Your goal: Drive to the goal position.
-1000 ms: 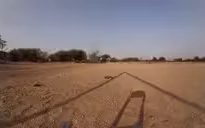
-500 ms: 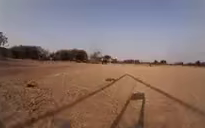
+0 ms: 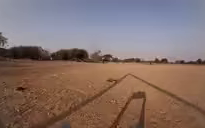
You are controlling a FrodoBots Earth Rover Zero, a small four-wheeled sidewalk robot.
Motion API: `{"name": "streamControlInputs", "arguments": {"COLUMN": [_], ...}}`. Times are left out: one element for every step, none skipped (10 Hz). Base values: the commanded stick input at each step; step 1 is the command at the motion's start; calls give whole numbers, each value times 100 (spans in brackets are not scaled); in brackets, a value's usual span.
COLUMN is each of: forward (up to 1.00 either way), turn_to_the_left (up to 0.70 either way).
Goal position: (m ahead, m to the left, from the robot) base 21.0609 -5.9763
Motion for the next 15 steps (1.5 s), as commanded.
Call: {"name": "streamControlInputs", "arguments": {"forward": [70, 70, 70, 70, 70, 70, 70, 70, 70, 70, 70, 70, 70, 70, 70], "turn_to_the_left": [-4, 0, 0, 0, 0, 0, 0, 0, 0, 0, 0, 0, 0, 0, 0]}}
